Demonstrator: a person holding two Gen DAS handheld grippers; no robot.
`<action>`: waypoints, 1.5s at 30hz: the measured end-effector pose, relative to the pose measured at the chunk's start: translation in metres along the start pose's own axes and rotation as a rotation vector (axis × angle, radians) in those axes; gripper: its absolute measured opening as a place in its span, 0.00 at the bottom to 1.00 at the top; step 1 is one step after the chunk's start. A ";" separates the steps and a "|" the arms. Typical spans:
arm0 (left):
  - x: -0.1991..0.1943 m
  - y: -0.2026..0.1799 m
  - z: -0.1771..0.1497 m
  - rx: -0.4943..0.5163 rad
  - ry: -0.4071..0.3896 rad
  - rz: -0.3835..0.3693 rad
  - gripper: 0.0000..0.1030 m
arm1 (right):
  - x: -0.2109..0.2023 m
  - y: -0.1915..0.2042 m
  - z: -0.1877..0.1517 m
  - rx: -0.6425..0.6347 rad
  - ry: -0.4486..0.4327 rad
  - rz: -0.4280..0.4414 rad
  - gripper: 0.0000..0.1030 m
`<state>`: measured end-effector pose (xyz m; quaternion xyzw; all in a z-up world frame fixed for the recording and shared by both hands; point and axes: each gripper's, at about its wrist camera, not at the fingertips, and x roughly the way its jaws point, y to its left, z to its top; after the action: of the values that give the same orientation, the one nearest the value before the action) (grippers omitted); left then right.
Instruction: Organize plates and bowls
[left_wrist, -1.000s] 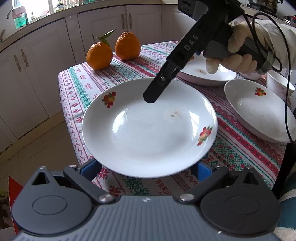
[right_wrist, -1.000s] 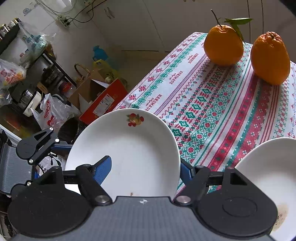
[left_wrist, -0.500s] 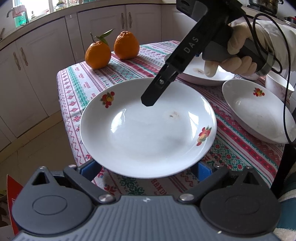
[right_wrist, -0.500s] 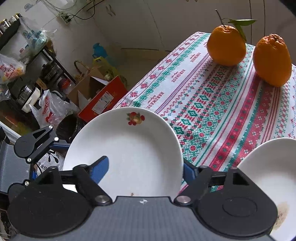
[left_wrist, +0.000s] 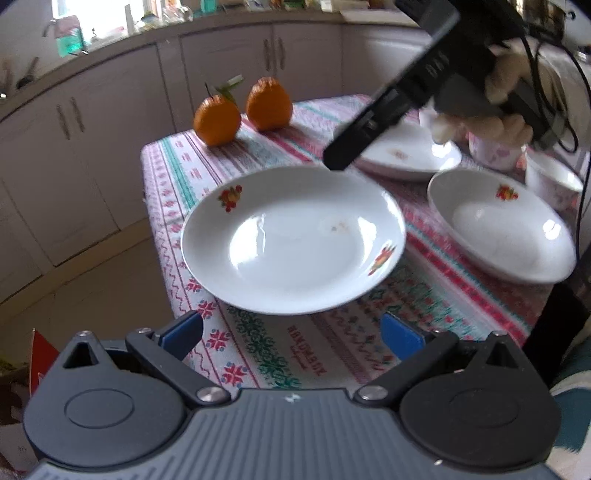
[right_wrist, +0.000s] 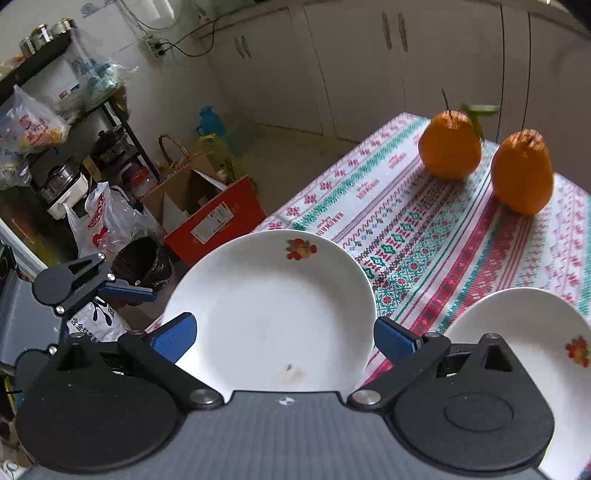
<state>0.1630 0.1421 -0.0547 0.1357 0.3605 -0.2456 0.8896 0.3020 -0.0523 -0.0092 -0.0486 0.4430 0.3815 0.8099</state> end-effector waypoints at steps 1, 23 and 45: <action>-0.007 -0.003 0.000 -0.012 -0.017 0.006 0.99 | -0.008 0.004 -0.003 -0.010 -0.019 -0.017 1.00; -0.022 -0.110 0.007 -0.021 -0.104 -0.024 0.99 | -0.127 0.042 -0.170 -0.011 -0.170 -0.426 1.00; 0.027 -0.158 0.002 0.098 0.008 -0.156 0.99 | -0.115 -0.041 -0.165 0.246 -0.021 -0.189 1.00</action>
<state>0.0964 -0.0008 -0.0822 0.1518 0.3611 -0.3308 0.8586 0.1800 -0.2159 -0.0327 0.0138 0.4712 0.2468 0.8467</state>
